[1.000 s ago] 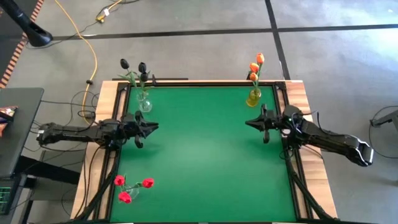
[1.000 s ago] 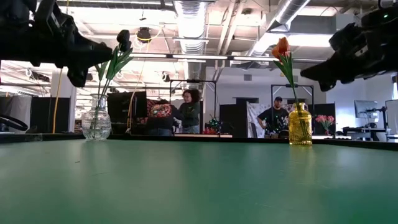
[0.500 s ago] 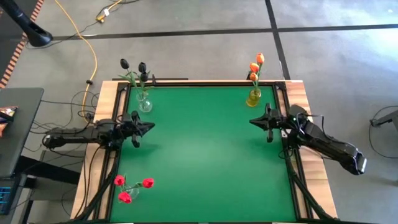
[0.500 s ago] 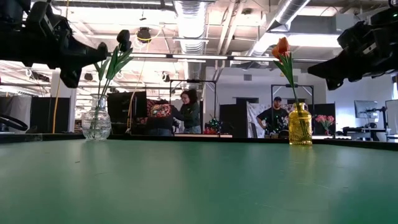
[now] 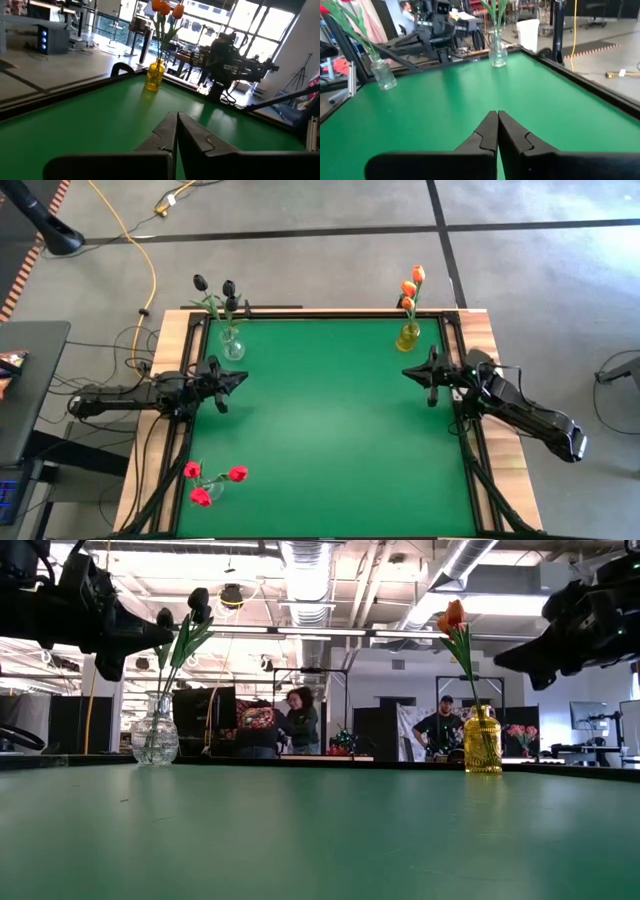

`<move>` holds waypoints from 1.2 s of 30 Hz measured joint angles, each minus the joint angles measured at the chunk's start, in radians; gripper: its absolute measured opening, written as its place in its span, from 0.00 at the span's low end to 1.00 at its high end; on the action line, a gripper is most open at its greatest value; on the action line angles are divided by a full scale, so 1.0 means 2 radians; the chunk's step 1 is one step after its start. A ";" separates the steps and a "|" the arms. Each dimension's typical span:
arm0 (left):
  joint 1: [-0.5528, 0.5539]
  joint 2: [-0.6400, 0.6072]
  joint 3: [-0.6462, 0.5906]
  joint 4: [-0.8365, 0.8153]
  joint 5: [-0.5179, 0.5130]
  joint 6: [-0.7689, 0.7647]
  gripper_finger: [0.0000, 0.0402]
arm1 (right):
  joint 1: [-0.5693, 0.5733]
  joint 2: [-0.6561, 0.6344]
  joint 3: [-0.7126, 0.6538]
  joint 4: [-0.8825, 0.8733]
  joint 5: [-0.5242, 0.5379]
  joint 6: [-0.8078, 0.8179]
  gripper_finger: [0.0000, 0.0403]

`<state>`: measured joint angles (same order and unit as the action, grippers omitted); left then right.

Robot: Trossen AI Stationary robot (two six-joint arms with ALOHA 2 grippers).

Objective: Sort flowers into vase by color
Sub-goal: Return to Home Position

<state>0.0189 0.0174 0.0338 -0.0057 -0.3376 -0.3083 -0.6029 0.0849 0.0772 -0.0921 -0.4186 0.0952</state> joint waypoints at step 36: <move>0.000 0.000 0.000 0.000 0.000 -0.016 0.00 | 0.000 0.000 0.001 -0.042 0.001 0.001 0.11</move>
<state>0.0189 0.0174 0.0341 -0.0055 -0.3367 -0.3408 -0.6029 0.0849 0.0790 -0.1768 -0.4171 0.0971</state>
